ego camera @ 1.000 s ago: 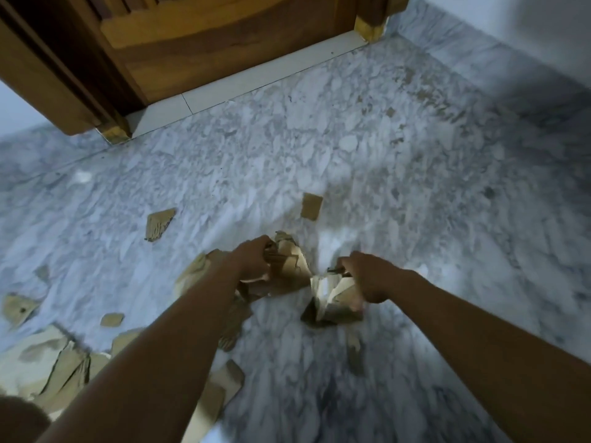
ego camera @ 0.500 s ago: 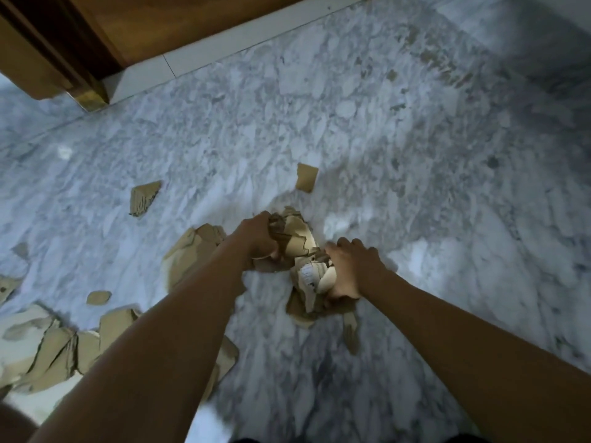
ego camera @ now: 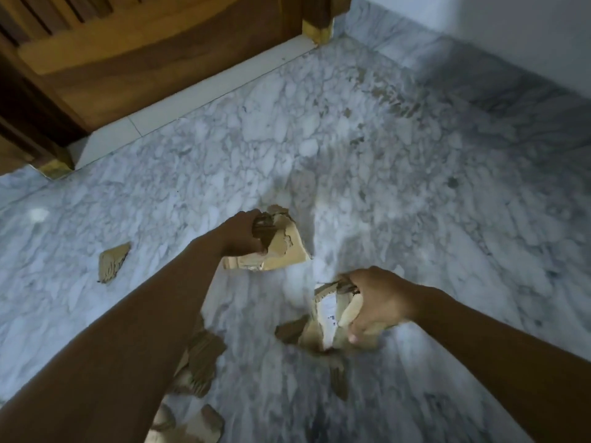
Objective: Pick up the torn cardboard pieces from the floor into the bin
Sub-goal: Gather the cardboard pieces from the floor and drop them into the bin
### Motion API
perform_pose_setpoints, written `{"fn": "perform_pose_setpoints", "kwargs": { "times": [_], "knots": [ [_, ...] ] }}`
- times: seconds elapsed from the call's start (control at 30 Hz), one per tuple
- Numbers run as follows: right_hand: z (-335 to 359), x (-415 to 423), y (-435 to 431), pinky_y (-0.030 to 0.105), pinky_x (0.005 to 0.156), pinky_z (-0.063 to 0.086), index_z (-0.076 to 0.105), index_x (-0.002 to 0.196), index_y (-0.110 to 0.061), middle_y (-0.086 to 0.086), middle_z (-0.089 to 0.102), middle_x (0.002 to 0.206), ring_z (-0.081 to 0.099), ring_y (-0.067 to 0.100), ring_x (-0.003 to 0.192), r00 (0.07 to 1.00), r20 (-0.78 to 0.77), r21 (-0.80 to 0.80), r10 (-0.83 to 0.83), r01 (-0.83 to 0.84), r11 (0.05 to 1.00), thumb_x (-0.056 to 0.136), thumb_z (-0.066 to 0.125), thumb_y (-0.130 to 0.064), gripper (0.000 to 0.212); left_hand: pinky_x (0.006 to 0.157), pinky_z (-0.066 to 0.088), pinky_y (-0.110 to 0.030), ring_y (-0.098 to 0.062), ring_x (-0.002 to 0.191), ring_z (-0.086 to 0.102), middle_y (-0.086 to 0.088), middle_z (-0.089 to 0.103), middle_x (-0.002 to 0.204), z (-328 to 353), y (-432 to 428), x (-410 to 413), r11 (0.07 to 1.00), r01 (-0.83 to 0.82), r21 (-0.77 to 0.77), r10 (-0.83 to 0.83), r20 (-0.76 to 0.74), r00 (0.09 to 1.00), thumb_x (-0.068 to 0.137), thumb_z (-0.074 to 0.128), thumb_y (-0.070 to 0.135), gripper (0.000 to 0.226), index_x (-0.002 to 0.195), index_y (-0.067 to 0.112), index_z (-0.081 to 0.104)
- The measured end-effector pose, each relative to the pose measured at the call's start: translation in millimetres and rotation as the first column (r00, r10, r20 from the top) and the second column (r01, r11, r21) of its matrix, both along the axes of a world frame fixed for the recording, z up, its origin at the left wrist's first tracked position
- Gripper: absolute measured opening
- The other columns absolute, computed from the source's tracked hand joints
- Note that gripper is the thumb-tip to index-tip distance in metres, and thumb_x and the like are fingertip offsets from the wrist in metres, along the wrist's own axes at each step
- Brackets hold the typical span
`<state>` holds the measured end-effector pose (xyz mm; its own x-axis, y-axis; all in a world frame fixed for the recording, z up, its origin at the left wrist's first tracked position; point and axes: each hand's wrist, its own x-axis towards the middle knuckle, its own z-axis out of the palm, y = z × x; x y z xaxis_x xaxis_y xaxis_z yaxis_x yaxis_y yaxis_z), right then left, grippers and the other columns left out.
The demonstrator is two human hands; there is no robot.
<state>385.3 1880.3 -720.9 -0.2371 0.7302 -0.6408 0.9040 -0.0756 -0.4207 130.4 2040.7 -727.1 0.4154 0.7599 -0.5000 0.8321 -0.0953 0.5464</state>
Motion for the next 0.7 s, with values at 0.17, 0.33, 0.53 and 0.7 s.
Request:
{"fn": "perform_pose_setpoints", "kwargs": {
  "times": [0.17, 0.33, 0.53, 0.7],
  "knots": [
    [-1.5, -9.4, -25.7, 0.019, 0.087, 0.047, 0.061, 0.123, -0.028, -0.009, 0.066, 0.120, 0.062, 0.013, 0.106, 0.975, 0.022, -0.068, 0.219, -0.217, 0.974, 0.056, 0.091, -0.046, 0.076, 0.117, 0.027, -0.043, -0.024, 0.141, 0.032, -0.009, 0.030, 0.152, -11.3, 26.1, 45.7, 0.987, 0.111, -0.119, -0.113, -0.007, 0.994, 0.070, 0.078, 0.018, 0.080, 0.141, 0.024, 0.044],
    [-30.1, -31.5, -52.3, 0.026, 0.078, 0.033, 0.063, 0.119, -0.017, 0.006, 0.055, 0.125, 0.056, 0.028, 0.113, 0.954, 0.040, 0.055, 0.297, -0.299, 0.953, 0.074, 0.075, -0.018, 0.046, 0.095, 0.042, -0.024, -0.010, 0.098, 0.053, 0.005, 0.051, 0.107, -37.2, 28.4, 44.4, 0.992, 0.116, -0.051, -0.116, -0.008, 0.993, 0.055, 0.086, 0.019, 0.065, 0.114, 0.016, 0.059],
    [-35.9, -41.9, -56.3, 0.033, 0.072, 0.038, 0.063, 0.110, -0.013, 0.009, 0.042, 0.126, 0.047, 0.031, 0.110, 0.948, 0.068, 0.061, 0.311, -0.315, 0.947, 0.078, 0.074, -0.018, 0.035, 0.073, 0.045, -0.029, -0.021, 0.085, 0.058, -0.009, 0.062, 0.096, -38.5, 32.3, 44.8, 0.998, 0.066, 0.004, -0.063, -0.223, 0.973, 0.080, 0.076, 0.014, 0.031, 0.105, 0.002, 0.063],
    [-36.6, -50.0, -49.6, 0.032, 0.074, 0.041, 0.065, 0.103, -0.015, 0.007, 0.061, 0.114, 0.059, 0.028, 0.104, 0.935, 0.120, 0.052, 0.333, -0.341, 0.939, 0.076, 0.079, -0.039, 0.039, 0.073, 0.042, -0.028, -0.024, 0.092, 0.060, -0.006, 0.064, 0.098, -30.6, 23.0, 42.7, 0.998, 0.062, -0.003, -0.062, -0.201, 0.978, 0.074, 0.081, 0.022, 0.037, 0.104, 0.011, 0.060]
  ]
}}
